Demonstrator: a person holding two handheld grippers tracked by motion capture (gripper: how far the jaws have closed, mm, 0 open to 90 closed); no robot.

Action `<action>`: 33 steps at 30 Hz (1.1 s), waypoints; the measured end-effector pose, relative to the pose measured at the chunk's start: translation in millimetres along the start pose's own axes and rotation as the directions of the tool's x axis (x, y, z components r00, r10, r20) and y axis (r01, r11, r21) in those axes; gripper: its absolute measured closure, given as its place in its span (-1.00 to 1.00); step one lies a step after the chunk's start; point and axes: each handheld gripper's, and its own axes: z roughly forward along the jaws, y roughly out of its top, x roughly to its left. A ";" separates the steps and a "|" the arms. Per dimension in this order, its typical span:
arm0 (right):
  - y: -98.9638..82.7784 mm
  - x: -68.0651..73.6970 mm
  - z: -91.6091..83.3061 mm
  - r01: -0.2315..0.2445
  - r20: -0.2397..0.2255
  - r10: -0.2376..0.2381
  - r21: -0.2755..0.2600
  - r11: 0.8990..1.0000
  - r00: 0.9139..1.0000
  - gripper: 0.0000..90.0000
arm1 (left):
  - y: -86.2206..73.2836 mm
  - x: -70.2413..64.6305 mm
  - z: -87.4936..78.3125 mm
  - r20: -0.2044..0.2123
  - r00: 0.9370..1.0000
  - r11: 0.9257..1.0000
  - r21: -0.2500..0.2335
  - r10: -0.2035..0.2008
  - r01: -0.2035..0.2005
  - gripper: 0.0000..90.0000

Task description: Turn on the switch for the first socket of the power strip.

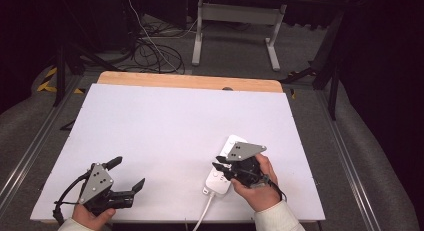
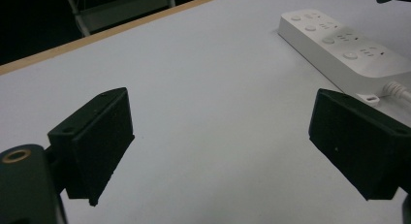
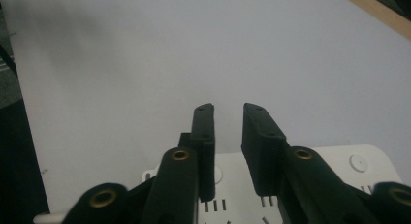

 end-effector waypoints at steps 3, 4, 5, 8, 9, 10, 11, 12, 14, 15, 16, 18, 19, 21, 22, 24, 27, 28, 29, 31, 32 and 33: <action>1.3 -1.1 -5.4 -0.012 -0.006 0.011 -0.022 1.000 1.000 0.38 | 0.1 -0.4 0.4 -0.001 1.000 1.000 0.000 0.001 -0.001 -0.79; 1.6 -1.7 -7.1 -0.011 0.004 0.011 -0.038 0.999 1.000 0.24 | 0.1 -0.3 0.5 -0.001 1.000 1.000 0.000 0.001 -0.001 -0.79; 1.7 -2.4 -8.8 -0.025 0.003 0.025 -0.047 0.999 1.000 0.15 | 0.0 -0.2 0.5 -0.001 1.000 1.000 0.000 0.001 -0.001 -0.79; 1.4 -3.8 -14.7 -0.029 0.021 0.030 -0.070 0.997 0.999 -0.10 | 0.1 0.3 0.0 -0.003 1.000 1.000 -0.001 0.001 -0.001 -0.79; 1.3 -4.3 -16.3 -0.036 0.016 0.037 -0.074 0.997 0.999 -0.20 | 0.2 0.4 -0.2 -0.003 1.000 1.000 -0.002 0.001 -0.001 -0.79; 1.2 -4.8 -18.0 -0.042 0.018 0.043 -0.083 0.996 0.999 -0.25 | 0.2 0.3 -0.3 -0.004 1.000 1.000 -0.001 0.001 -0.001 -0.79; 1.0 -5.5 -19.9 -0.046 0.016 0.048 -0.088 0.995 0.999 -0.27 | 0.1 0.2 -0.4 -0.006 1.000 1.000 -0.002 0.000 0.000 -0.79; 0.7 -6.4 -21.5 -0.051 0.002 0.052 -0.091 0.995 0.999 -0.29 | 0.1 0.2 -0.5 -0.006 1.000 1.000 -0.003 -0.001 0.001 -0.79; -0.1 -7.7 -25.6 -0.067 -0.007 0.067 -0.109 0.992 0.998 -0.34 | 0.0 -0.3 -0.4 -0.004 1.000 1.000 -0.004 -0.007 0.007 -0.79; -0.7 -8.3 -27.9 -0.074 -0.015 0.073 -0.119 0.990 0.997 -0.35 | 0.2 0.3 -0.6 -0.005 1.000 1.000 -0.003 -0.001 0.001 -0.79; -1.3 -8.9 -30.1 -0.076 -0.025 0.074 -0.125 0.989 0.997 -0.36 | 0.1 0.3 -0.6 -0.005 1.000 1.000 -0.003 -0.002 0.002 -0.79; -2.6 -9.9 -34.7 -0.081 -0.025 0.078 -0.146 0.986 0.997 -0.41 | 0.1 0.3 -0.8 -0.008 1.000 1.000 -0.003 -0.003 0.003 -0.79; -3.6 -11.0 -36.5 -0.079 -0.029 0.075 -0.152 0.985 0.997 -0.46 | 0.2 0.4 -0.8 -0.008 1.000 1.000 -0.003 -0.002 0.002 -0.79; -5.8 -12.5 -39.7 -0.077 -0.051 0.070 -0.147 0.986 0.996 -0.48 | 0.2 0.4 -0.9 -0.009 1.000 1.000 -0.005 -0.003 0.003 -0.79; -7.0 -13.2 -40.7 -0.078 -0.071 0.068 -0.142 0.987 0.995 -0.49 | 0.2 0.4 -1.0 -0.009 1.000 1.000 -0.005 -0.003 0.003 -0.79; -9.9 -14.2 -44.7 -0.079 -0.077 0.068 -0.144 0.986 0.995 -0.44 | 0.2 0.4 -1.1 -0.010 1.000 1.000 -0.005 -0.003 0.003 -0.79; -14.0 -16.2 -50.1 -0.119 0.006 0.121 -0.161 0.980 0.993 -0.81 | 0.3 0.5 -1.1 -0.012 1.000 1.000 -0.006 -0.003 0.003 -0.79; -16.0 -17.4 -51.8 -0.128 0.013 0.132 -0.168 0.977 0.991 -0.72 | 0.3 0.4 -1.2 -0.012 1.000 1.000 -0.007 -0.004 0.004 -0.79; -18.4 -18.4 -53.4 -0.137 0.018 0.143 -0.178 0.974 0.990 -0.79 | 0.3 0.5 -1.4 -0.012 1.000 1.000 -0.006 -0.002 0.002 -0.79; -24.2 -19.4 -55.7 -0.139 0.038 0.149 -0.195 0.971 0.988 -0.96 | 0.4 0.5 -1.6 -0.012 1.000 1.000 -0.007 -0.004 0.003 -0.79; -27.0 -19.7 -56.7 -0.139 0.047 0.152 -0.202 0.969 0.987 -0.90 | 0.5 0.6 -1.7 -0.012 1.000 1.000 -0.008 -0.002 0.002 -0.79; -29.8 -19.9 -57.7 -0.136 0.056 0.151 -0.206 0.969 0.987 -0.86 | 0.5 0.7 -1.9 -0.012 1.000 1.000 -0.008 -0.001 0.001 -0.79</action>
